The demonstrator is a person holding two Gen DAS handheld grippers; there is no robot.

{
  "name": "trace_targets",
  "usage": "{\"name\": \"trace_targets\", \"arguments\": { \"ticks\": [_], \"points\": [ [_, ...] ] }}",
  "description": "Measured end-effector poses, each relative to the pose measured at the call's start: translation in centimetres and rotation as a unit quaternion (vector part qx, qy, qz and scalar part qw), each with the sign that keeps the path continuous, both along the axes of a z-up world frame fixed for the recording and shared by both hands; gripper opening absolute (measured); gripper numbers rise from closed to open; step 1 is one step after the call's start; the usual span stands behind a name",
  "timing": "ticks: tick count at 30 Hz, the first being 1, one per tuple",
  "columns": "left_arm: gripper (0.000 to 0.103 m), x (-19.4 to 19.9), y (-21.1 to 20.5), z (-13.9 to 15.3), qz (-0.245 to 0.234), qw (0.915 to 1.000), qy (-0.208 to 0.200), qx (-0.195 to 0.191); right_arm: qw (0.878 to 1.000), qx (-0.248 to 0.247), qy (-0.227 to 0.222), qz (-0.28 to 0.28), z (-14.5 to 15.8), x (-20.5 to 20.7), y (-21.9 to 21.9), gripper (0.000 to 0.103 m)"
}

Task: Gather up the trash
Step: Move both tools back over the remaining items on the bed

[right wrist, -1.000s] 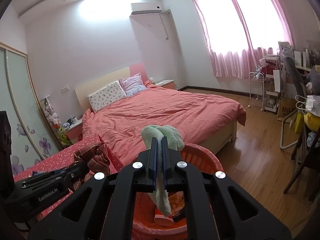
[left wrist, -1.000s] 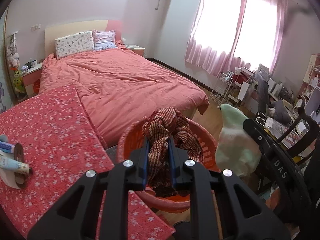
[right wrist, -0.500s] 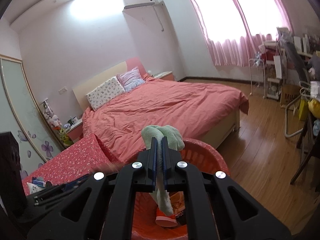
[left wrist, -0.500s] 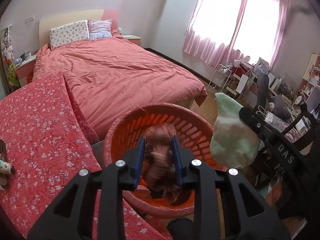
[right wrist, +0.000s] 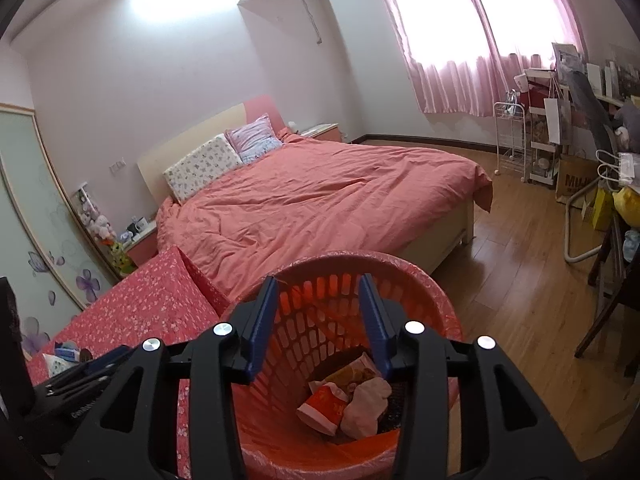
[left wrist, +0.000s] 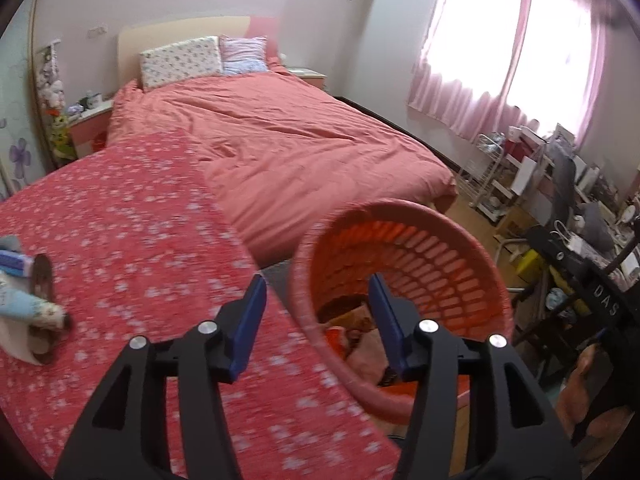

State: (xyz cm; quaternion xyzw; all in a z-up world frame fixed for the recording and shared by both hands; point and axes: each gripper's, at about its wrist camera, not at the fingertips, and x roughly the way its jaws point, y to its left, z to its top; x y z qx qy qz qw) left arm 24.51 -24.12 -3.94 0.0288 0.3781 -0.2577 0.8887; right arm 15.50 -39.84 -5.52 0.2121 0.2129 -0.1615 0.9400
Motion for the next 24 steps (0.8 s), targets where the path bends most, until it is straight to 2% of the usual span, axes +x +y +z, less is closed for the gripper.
{"name": "trace_targets", "arguments": {
  "ticks": [6, 13, 19, 24],
  "points": [
    [0.06, -1.0, 5.2, 0.6, 0.041, 0.9986, -0.029, 0.019, 0.999, -0.018, 0.007, 0.026, 0.6, 0.7, 2.6, 0.046],
    [0.064, -1.5, 12.7, 0.8, 0.109, 0.9932, -0.036, 0.019, 0.996, -0.035, 0.028, 0.078, 0.4, 2.5, 7.2, 0.048],
    [0.064, -1.3, 19.7, 0.6, 0.177, 0.9839, -0.025, 0.011, 0.987, -0.053, 0.045, 0.144, 0.2, 4.2, 12.6, 0.049],
    [0.065, -1.1, 25.0, 0.2, 0.228, 0.9734, -0.021, 0.013, 0.974, -0.063, 0.058, 0.211, -0.1, 6.2, 17.3, 0.049]
  ]
}}
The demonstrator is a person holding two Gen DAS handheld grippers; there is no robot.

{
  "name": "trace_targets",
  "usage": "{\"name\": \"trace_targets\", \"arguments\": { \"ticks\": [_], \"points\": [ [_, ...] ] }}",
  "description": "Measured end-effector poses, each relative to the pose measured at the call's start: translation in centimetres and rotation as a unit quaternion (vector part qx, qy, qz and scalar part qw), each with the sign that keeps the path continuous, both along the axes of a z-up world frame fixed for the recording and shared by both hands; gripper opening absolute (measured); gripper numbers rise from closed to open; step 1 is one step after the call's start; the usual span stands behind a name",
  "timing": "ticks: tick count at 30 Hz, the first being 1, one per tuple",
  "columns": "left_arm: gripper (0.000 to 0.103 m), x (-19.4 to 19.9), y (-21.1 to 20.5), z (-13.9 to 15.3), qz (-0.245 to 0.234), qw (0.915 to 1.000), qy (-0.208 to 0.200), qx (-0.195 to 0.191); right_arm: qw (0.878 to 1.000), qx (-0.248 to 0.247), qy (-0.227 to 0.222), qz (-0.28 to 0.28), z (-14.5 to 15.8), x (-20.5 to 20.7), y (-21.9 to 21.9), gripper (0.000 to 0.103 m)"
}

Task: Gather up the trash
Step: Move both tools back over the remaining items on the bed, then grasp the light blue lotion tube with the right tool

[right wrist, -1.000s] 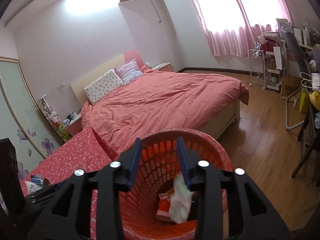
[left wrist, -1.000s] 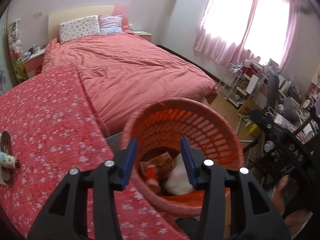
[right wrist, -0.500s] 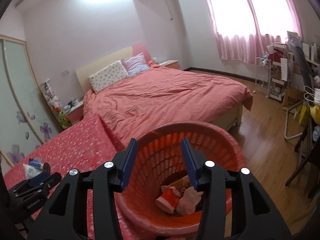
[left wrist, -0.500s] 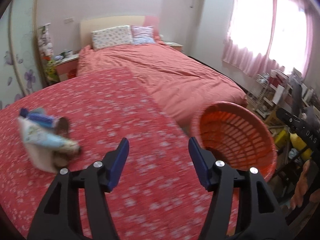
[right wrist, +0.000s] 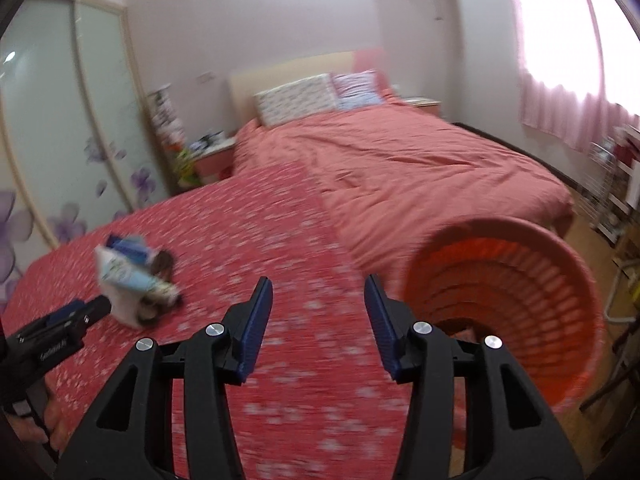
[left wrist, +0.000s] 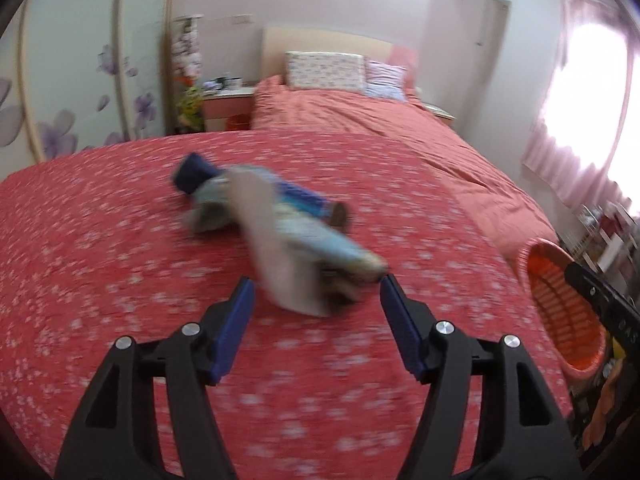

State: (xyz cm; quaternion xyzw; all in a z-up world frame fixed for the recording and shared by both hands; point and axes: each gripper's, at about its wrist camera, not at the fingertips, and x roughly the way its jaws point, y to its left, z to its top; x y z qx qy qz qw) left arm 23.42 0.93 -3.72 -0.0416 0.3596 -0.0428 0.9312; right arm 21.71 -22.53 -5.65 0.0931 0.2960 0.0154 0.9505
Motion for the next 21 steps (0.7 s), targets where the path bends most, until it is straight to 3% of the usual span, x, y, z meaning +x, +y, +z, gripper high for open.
{"name": "trace_targets", "arguments": {
  "ticks": [12, 21],
  "points": [
    [0.067, -0.3, 8.4, -0.6, 0.07, 0.9975, 0.001, -0.01, 0.989, -0.009, 0.042, 0.142, -1.7, 5.8, 10.4, 0.048],
    [0.069, -0.4, 11.9, -1.4, 0.093, 0.9953, 0.011, -0.025, 0.979, -0.026, 0.061, 0.192, -3.1, 8.6, 13.7, 0.049]
  ]
}}
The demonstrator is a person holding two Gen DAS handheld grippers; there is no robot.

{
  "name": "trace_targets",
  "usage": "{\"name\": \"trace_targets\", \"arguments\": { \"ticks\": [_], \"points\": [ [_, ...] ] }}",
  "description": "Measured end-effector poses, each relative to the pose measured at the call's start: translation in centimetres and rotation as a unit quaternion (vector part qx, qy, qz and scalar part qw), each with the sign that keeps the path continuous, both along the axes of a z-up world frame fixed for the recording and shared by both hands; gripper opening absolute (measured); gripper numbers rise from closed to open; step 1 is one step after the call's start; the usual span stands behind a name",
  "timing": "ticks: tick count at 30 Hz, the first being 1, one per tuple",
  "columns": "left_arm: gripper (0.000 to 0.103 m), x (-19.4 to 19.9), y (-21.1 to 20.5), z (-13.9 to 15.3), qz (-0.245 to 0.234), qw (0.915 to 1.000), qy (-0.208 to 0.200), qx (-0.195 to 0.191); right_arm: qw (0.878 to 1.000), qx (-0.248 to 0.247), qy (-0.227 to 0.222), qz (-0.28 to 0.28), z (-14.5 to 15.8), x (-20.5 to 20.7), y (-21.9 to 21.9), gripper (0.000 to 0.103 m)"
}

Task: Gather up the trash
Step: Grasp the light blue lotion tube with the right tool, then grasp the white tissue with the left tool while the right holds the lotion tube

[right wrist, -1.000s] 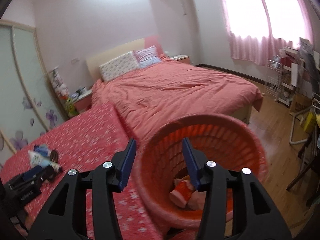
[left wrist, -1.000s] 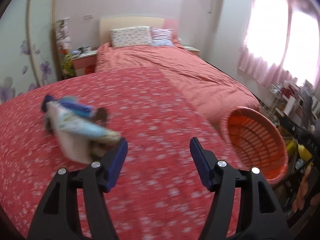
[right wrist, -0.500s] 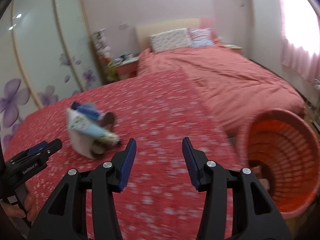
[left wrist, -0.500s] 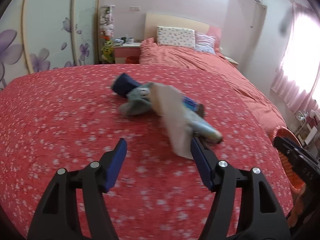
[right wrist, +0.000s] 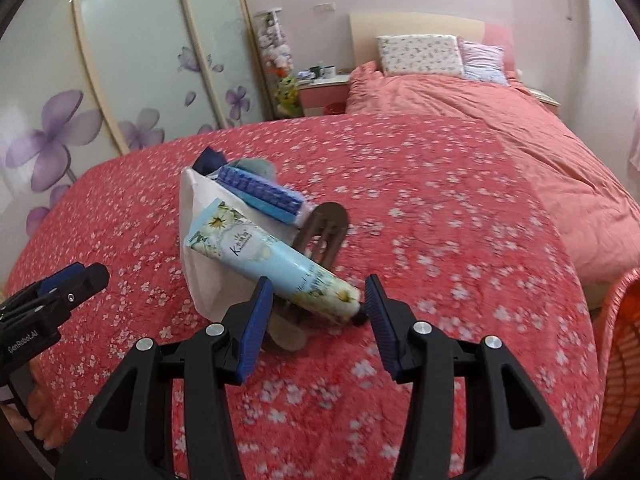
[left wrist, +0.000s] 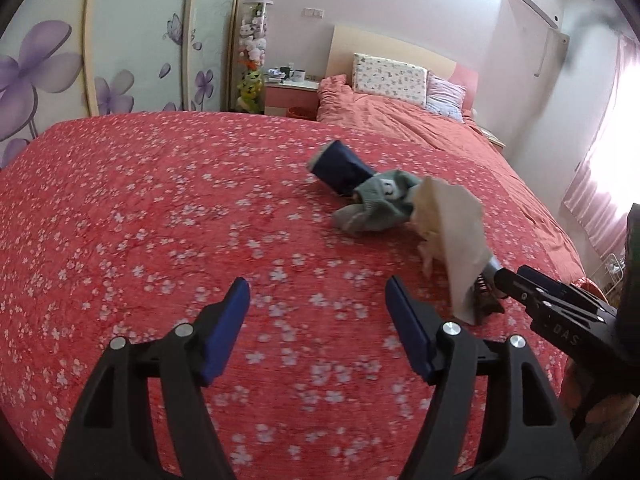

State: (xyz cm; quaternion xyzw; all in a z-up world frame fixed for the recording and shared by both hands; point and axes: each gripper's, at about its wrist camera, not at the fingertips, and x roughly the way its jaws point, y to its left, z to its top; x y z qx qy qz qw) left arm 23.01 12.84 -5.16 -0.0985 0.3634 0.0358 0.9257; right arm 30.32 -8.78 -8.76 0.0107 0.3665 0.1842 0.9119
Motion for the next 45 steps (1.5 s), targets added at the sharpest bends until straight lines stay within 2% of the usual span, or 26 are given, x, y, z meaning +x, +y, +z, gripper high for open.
{"name": "trace_targets", "arguments": {
  "ticks": [2, 7, 12, 17, 22, 26, 29, 35, 41, 45],
  "points": [
    [0.07, 0.1, 0.4, -0.2, 0.003, 1.0, 0.003, -0.004, 1.0, -0.002, 0.002, 0.005, -0.2, 0.3, 0.4, 0.055],
    [0.07, 0.2, 0.8, -0.7, 0.005, 0.9998, 0.01, -0.016, 0.999, -0.033, 0.005, -0.003, -0.4, 1.1, 1.5, 0.055],
    [0.07, 0.4, 0.4, -0.8, -0.002, 0.9998, 0.012, -0.019, 0.999, -0.022, 0.012, -0.03, -0.5, 1.2, 0.9, 0.043],
    [0.07, 0.6, -0.3, -0.9, -0.009, 0.9997, 0.014, -0.02, 0.998, 0.011, 0.027, -0.055, -0.3, 1.2, -0.4, 0.028],
    [0.07, 0.8, -0.9, -1.2, -0.016, 0.9994, 0.019, -0.024, 0.992, 0.065, 0.056, -0.093, -0.8, 1.6, -2.8, 0.023],
    [0.07, 0.9, -1.4, -1.3, -0.021, 0.9993, 0.02, -0.023, 0.986, 0.081, 0.067, -0.125, -1.4, 1.6, -4.3, 0.022],
    [0.07, 0.9, -1.6, -1.4, -0.023, 0.9992, 0.021, -0.023, 0.985, 0.071, 0.064, -0.144, -1.8, 1.4, -5.0, 0.023],
    [0.07, 1.1, -2.4, -1.6, -0.029, 0.999, 0.024, -0.025, 0.988, 0.058, 0.054, -0.136, -2.1, 0.6, -5.2, 0.024],
    [0.07, 1.0, -3.0, -1.9, -0.034, 0.9987, 0.027, -0.029, 0.99, 0.04, 0.058, -0.124, -2.7, 0.4, -4.4, 0.037],
    [0.07, 1.1, -3.4, -1.9, -0.036, 0.9985, 0.028, -0.029, 0.99, 0.015, 0.056, -0.127, -2.5, 0.3, -3.9, 0.037]
  ]
}}
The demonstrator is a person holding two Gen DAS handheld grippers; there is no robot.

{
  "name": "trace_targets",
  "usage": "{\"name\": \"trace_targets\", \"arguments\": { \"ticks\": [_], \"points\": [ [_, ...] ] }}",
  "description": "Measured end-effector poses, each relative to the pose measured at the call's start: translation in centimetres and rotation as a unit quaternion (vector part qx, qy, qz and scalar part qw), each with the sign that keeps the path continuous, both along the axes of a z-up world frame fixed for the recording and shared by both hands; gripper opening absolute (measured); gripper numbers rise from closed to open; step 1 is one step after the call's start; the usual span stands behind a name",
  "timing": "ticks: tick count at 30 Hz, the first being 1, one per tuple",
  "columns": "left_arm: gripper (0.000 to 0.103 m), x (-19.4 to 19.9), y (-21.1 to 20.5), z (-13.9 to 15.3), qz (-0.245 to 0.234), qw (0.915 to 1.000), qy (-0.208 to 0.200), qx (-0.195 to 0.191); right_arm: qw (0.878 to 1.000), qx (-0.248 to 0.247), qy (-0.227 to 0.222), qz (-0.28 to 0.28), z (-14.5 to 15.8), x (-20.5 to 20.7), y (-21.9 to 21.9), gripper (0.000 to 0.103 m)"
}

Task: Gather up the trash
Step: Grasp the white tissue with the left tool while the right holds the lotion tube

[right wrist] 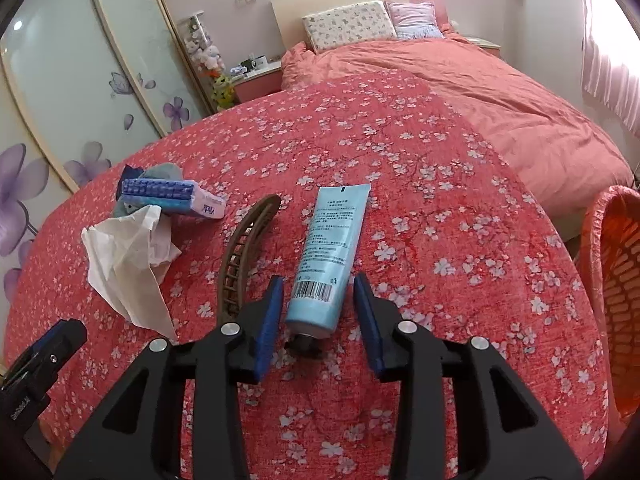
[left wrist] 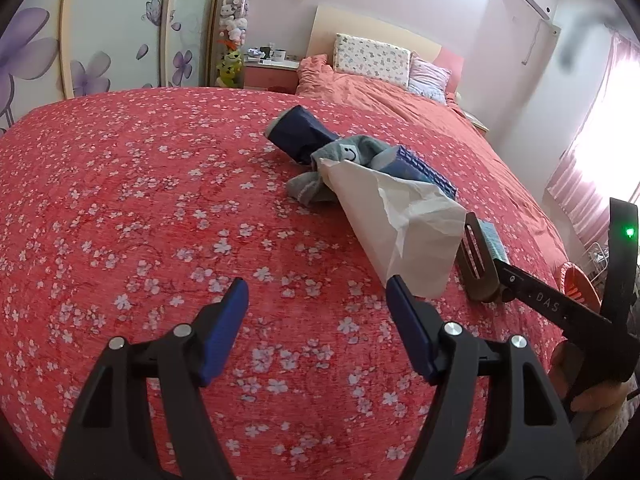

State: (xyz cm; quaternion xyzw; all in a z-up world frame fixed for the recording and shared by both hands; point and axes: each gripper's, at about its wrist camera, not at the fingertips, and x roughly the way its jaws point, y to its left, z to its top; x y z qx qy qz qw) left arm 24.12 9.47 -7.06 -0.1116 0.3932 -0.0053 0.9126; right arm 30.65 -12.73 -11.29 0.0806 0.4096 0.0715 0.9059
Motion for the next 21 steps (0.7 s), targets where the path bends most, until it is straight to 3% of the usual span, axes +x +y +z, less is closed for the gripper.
{"name": "trace_targets", "arguments": {
  "ticks": [3, 4, 5, 9, 17, 21],
  "points": [
    [0.07, 0.2, -0.4, 0.0, -0.002, 1.0, 0.0, -0.003, 1.0, -0.025, 0.001, 0.0, 0.0, -0.2, 0.4, 0.036],
    [0.07, 0.3, -0.5, 0.1, -0.003, 1.0, 0.0, -0.005, 1.0, -0.029, 0.001, -0.002, 0.0, -0.2, 0.3, 0.029],
    [0.07, 0.4, -0.6, 0.1, -0.004, 1.0, 0.0, -0.008, 0.999, -0.034, 0.001, -0.006, 0.0, -0.2, 0.2, 0.028],
    [0.07, 1.2, -1.6, 0.1, -0.013, 0.9998, 0.001, -0.016, 0.999, -0.025, 0.003, -0.038, -0.1, -0.2, -1.6, 0.027],
    [0.07, 4.2, -3.7, -0.4, -0.014, 0.9998, 0.008, -0.014, 0.999, -0.035, 0.004, -0.037, -0.1, -0.2, -1.8, 0.028],
    [0.053, 5.6, -4.0, -1.0, -0.009, 0.9995, 0.022, -0.02, 0.998, -0.046, 0.004, -0.038, -0.1, -0.2, -1.3, 0.028]
  ]
}}
